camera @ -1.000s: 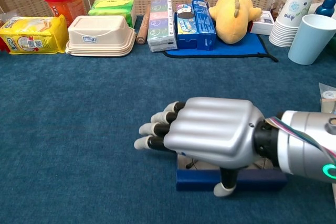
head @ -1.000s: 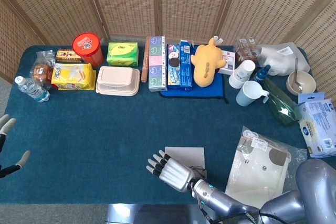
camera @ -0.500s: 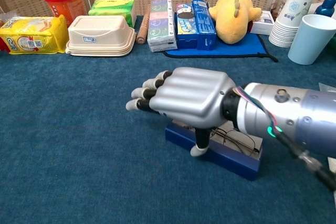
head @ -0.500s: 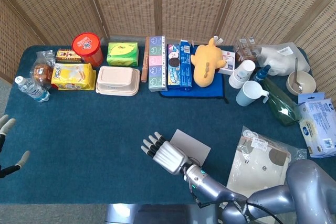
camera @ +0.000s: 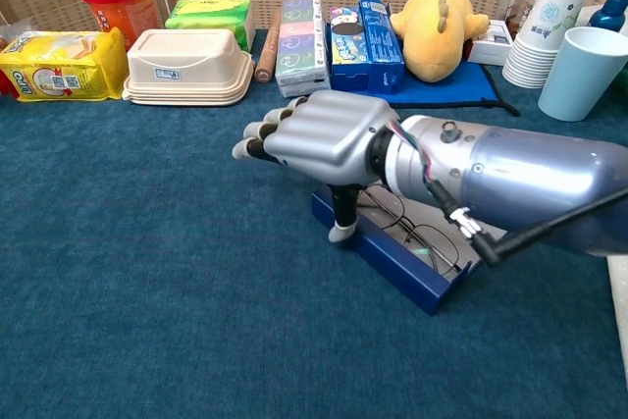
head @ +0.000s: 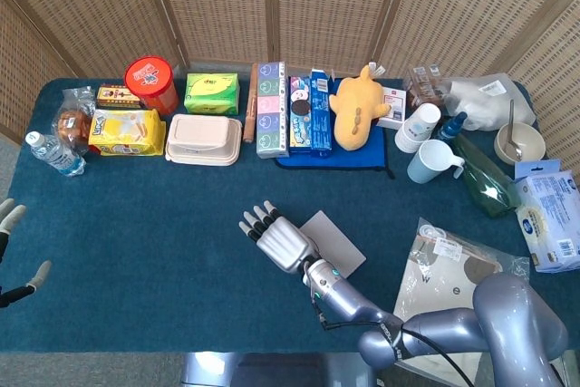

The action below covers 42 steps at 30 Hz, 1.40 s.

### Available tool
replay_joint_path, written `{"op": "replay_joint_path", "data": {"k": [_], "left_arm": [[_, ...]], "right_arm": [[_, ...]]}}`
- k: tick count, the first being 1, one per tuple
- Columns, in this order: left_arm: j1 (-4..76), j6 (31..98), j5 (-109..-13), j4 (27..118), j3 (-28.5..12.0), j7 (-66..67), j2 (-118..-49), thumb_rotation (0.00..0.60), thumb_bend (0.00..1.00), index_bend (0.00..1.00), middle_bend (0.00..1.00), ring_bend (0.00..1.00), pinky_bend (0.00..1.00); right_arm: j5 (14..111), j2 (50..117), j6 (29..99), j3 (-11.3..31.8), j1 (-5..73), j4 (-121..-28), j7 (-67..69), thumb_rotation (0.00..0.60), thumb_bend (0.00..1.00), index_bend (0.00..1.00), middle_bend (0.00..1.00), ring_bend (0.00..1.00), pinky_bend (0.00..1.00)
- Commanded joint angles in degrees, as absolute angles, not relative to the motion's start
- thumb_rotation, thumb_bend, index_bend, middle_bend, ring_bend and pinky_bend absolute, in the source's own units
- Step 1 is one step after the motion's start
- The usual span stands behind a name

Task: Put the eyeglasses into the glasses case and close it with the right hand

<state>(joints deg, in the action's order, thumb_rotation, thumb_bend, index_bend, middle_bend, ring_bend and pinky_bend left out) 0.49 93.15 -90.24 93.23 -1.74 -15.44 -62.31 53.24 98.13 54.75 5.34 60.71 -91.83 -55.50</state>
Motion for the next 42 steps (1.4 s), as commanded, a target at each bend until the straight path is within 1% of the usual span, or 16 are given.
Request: {"op": "replay_joint_path", "data": {"k": [1, 9, 17, 21, 31, 42], "left_arm": [[0.44, 93.19, -90.23, 93.28, -1.74, -15.39, -62.28, 0.6, 0.28, 0.05, 0.02, 0.0, 0.0], [0.48, 92.9, -90.06, 93.36, -1.75, -15.11, -62.36, 0.6, 0.28, 0.05, 0.02, 0.0, 0.0], [0.6, 92.67, -90.0, 93.58, -1.84, -14.72, -62.4, 0.6, 0.28, 0.05, 0.02, 0.0, 0.0], [0.8, 92.52, -90.22, 93.88, -1.88, -14.34, -62.51, 0.6, 0.28, 0.05, 0.02, 0.0, 0.0], [0.94, 92.41, -90.52, 94.23, -1.83, -14.04, -62.54, 0.6, 0.28, 0.04, 0.02, 0.0, 0.0], [0.89, 92.52, -90.75, 94.16, -1.7, -14.18, -62.61, 0.6, 0.28, 0.04, 0.02, 0.0, 0.0]], "right_arm": [[52.59, 98.64, 54.19, 6.24, 61.4, -90.68, -55.01, 0.512, 0.0, 0.0, 0.01, 0.0, 0.12], [51.58, 99.04, 53.36, 8.04, 62.74, -87.57, -53.87, 0.511, 0.0, 0.0, 0.0, 0.0, 0.12], [51.2, 97.81, 53.57, 9.1, 62.97, -85.09, -52.2, 0.513, 0.0, 0.0, 0.01, 0.0, 0.12], [50.63, 97.13, 54.18, 8.94, 62.5, -82.09, -51.77, 0.514, 0.0, 0.0, 0.0, 0.0, 0.11], [49.93, 96.79, 54.19, 8.42, 61.4, -78.16, -50.18, 0.509, 0.0, 0.0, 0.01, 0.0, 0.11], [49.15, 95.15, 54.65, 7.38, 60.16, -77.38, -50.89, 0.511, 0.0, 0.0, 0.01, 0.0, 0.11]]}}
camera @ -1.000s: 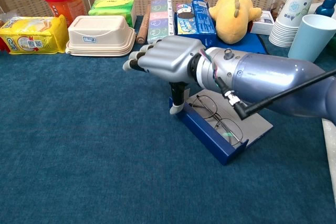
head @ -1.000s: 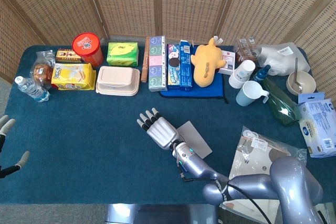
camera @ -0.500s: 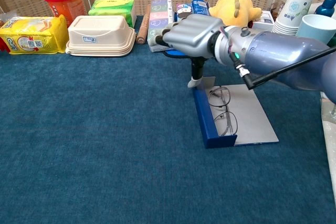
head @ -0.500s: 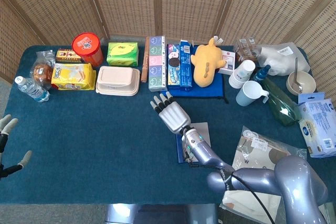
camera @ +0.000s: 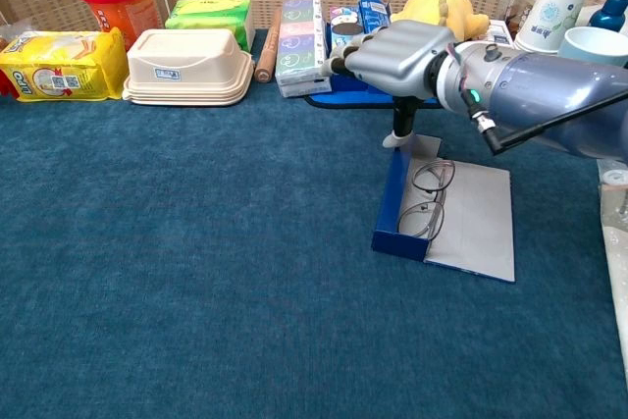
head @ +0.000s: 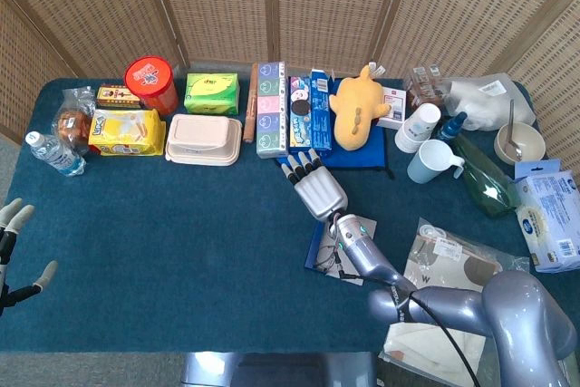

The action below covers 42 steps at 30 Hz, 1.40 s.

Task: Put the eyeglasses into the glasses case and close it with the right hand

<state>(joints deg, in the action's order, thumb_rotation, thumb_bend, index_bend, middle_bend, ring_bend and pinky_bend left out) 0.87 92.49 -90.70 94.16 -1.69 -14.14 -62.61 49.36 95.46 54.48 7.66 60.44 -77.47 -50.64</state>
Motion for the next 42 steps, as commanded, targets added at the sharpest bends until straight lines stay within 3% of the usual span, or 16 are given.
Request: {"op": "replay_joint_path", "data": {"k": [1, 16, 32, 38, 42], "left_arm": [[0.91, 92.55, -90.84, 94.16, -1.7, -14.17, -62.63, 0.6, 0.28, 0.04, 0.02, 0.0, 0.0], [1.18, 92.36, -91.15, 94.31, -1.67, -13.92, -62.9, 0.6, 0.28, 0.04, 0.02, 0.0, 0.0], [2.04, 91.49, -91.58, 95.16, -1.71, -12.88, -63.59, 0.6, 0.28, 0.04, 0.02, 0.0, 0.0], [1.86, 91.66, -91.66, 95.5, -1.47, -12.61, -63.72, 0.6, 0.28, 0.04, 0.02, 0.0, 0.0], [1.72, 91.93, -91.85, 95.71, -1.33, -12.49, -63.67, 0.6, 0.28, 0.03, 0.02, 0.0, 0.0]], "right_arm": [[48.97, 94.82, 54.78, 7.12, 59.9, -77.43, -51.14, 0.51, 0.0, 0.0, 0.01, 0.0, 0.11], [47.63, 90.82, 56.92, 4.64, 56.88, -80.07, -53.09, 0.514, 0.0, 0.0, 0.01, 0.0, 0.11], [47.18, 84.09, 62.1, 1.69, 52.95, -90.48, -56.79, 0.511, 0.0, 0.0, 0.01, 0.0, 0.11], [48.82, 79.76, 61.83, 3.44, 51.99, -98.13, -51.96, 0.51, 0.0, 0.0, 0.06, 0.02, 0.12], [48.64, 75.79, 58.99, 6.03, 51.78, -102.72, -45.48, 0.494, 0.0, 0.05, 0.15, 0.1, 0.14]]}}
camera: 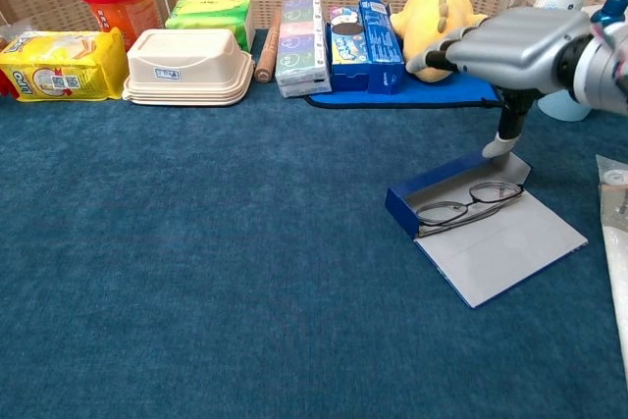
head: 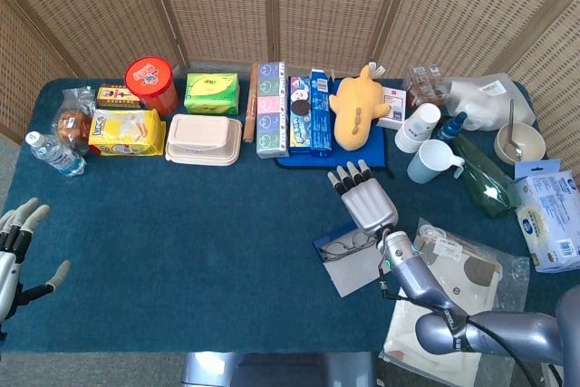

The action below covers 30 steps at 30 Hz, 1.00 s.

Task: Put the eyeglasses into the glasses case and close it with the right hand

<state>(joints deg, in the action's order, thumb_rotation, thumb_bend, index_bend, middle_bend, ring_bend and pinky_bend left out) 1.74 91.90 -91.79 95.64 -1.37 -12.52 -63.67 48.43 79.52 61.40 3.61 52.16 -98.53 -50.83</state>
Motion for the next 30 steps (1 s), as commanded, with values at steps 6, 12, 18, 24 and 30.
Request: {"op": "replay_joint_path", "data": {"k": [6, 12, 18, 24, 30], "left_arm": [[1.58, 91.97, -92.06, 96.03, -1.02, -12.33, -63.71, 0.6, 0.28, 0.03, 0.02, 0.0, 0.0], [1.39, 92.07, -92.02, 96.31, -0.85, -12.07, -63.51, 0.6, 0.28, 0.03, 0.02, 0.0, 0.0], [1.28, 91.86, -91.8, 96.5, -0.69, -11.95, -63.31, 0.6, 0.28, 0.02, 0.01, 0.0, 0.0], [1.41, 91.35, -91.65, 96.44, -0.57, -11.96, -63.45, 0.6, 0.28, 0.02, 0.01, 0.0, 0.0], [1.66, 90.95, -91.59, 96.11, -0.61, -12.18, -63.71, 0.6, 0.28, 0.02, 0.01, 0.0, 0.0]], "right_arm": [[44.99, 71.18, 52.27, 9.2, 53.01, -104.86, -37.86, 0.311, 0.03, 0.2, 0.29, 0.22, 0.22], [40.89, 69.76, 44.99, 9.55, 55.93, -101.97, -34.08, 0.212, 0.05, 0.23, 0.32, 0.24, 0.23], [37.56, 70.92, 42.14, 7.82, 59.21, -98.35, -34.99, 0.164, 0.05, 0.24, 0.32, 0.24, 0.23], [32.07, 71.68, 40.17, 3.81, 63.46, -96.5, -39.16, 0.144, 0.05, 0.27, 0.33, 0.25, 0.23], [25.98, 71.52, 41.23, -0.62, 66.54, -97.88, -41.99, 0.125, 0.05, 0.29, 0.35, 0.26, 0.24]]}}
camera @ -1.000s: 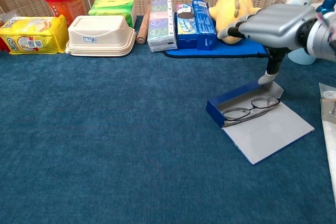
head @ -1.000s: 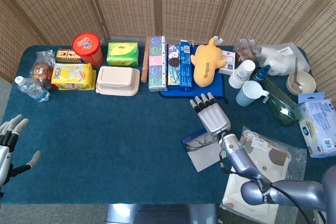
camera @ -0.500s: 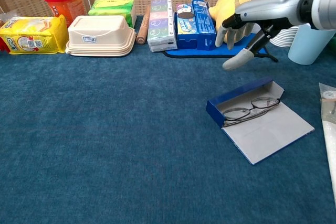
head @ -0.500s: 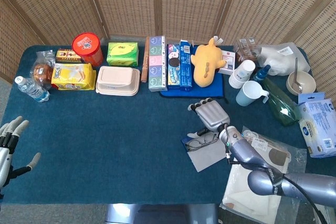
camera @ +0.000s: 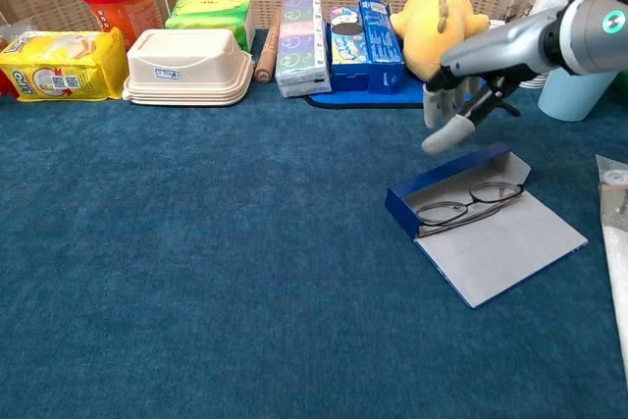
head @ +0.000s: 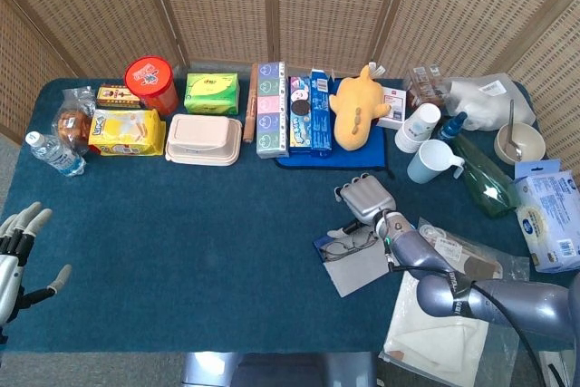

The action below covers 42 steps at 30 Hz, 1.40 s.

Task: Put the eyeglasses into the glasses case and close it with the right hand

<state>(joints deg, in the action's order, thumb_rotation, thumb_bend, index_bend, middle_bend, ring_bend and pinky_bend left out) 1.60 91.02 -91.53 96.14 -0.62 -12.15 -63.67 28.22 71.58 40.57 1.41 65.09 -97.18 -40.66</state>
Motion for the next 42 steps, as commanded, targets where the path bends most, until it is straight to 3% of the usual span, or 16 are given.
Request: {"op": "replay_joint_path", "data": {"k": [1, 15, 38, 42], "left_arm": [[1.7, 90.91, -91.63, 96.09, -0.62, -12.21, -63.74, 0.6, 0.28, 0.02, 0.01, 0.0, 0.0], [2.23, 90.64, -92.15, 96.02, -0.7, -12.47, -63.99, 0.6, 0.28, 0.01, 0.01, 0.0, 0.0], [2.21, 91.04, -92.87, 96.49, -0.33, -11.73, -63.97, 0.6, 0.28, 0.0, 0.01, 0.0, 0.0], [2.0, 91.36, -92.97, 96.53, -0.21, -11.78, -63.94, 0.6, 0.28, 0.0, 0.01, 0.0, 0.0]], "right_arm": [[25.46, 71.41, 41.49, -1.19, 66.8, -98.16, -42.24, 0.12, 0.05, 0.3, 0.35, 0.26, 0.24], [24.23, 67.19, 47.07, -7.23, 66.25, -106.7, -42.21, 0.099, 0.05, 0.31, 0.36, 0.28, 0.25], [32.36, 65.0, 51.73, -10.26, 62.33, -118.02, -40.43, 0.083, 0.04, 0.31, 0.36, 0.31, 0.28], [36.36, 65.61, 53.85, -9.6, 61.05, -118.67, -40.02, 0.084, 0.04, 0.27, 0.34, 0.28, 0.27]]}}
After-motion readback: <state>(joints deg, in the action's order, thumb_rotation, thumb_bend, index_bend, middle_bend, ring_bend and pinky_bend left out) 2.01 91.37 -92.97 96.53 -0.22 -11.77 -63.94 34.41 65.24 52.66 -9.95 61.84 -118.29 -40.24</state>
